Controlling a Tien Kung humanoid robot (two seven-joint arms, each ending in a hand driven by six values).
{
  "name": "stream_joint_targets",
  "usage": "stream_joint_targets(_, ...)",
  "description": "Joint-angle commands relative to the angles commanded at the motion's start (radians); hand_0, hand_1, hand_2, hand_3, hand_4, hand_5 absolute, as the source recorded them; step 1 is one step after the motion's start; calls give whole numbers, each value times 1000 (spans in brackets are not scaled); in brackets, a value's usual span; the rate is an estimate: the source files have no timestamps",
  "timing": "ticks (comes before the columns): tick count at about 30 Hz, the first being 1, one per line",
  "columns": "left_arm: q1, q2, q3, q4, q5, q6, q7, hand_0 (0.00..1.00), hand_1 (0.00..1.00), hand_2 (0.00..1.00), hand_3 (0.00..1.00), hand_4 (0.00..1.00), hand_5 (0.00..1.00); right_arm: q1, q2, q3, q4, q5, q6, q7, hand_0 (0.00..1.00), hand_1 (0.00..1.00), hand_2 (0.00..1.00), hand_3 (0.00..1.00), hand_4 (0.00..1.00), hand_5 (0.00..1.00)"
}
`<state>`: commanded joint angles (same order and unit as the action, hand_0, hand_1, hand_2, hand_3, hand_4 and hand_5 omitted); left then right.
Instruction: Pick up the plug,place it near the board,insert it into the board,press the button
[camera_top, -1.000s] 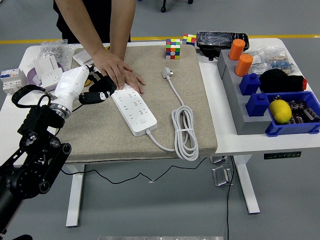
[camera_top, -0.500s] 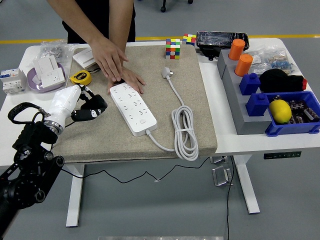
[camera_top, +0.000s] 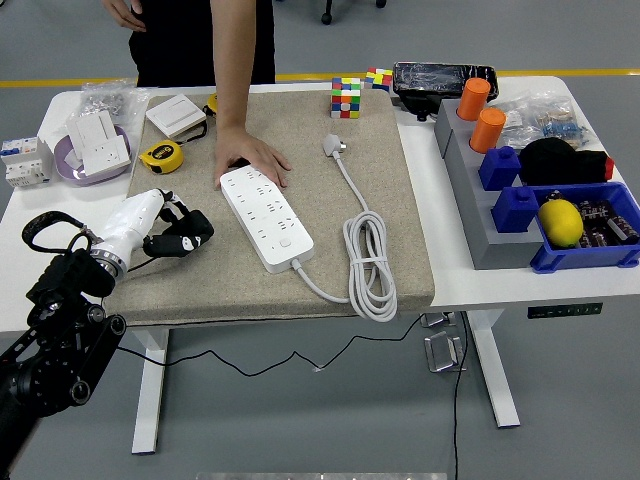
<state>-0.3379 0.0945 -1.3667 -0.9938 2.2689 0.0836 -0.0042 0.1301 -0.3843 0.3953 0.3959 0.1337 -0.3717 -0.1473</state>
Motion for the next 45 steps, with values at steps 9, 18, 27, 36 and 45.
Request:
stream_joint_targets(9,-7,4,-14,-7,0,5,-4,793,859,832,790,986,491,3,1,1,-1,5,-2,2,788,744,735,761,998,998)
stream_joint_targets(18,-4,3,-23,-26,0,-7,-15,805,870,841,804,998,514,1,2,3,-2,7,-3,2,788,744,735,760,998,998)
stream_joint_targets(27,60,-44,-133,-213,-234,40,-54,917,956,934,897,998,979,-2,9,8,-1,5,-4,3,788,742,734,758,998,998)
stream_joint_targets(36,137,-83,-204,-388,-604,-47,-25,879,920,906,897,998,998,-6,13,12,0,-3,-7,5,788,743,733,758,998,998)
stream_joint_targets(45,188,-95,-279,-383,-981,-144,26,783,775,746,752,998,998,-1,11,5,0,2,-8,7,788,742,732,758,998,998)
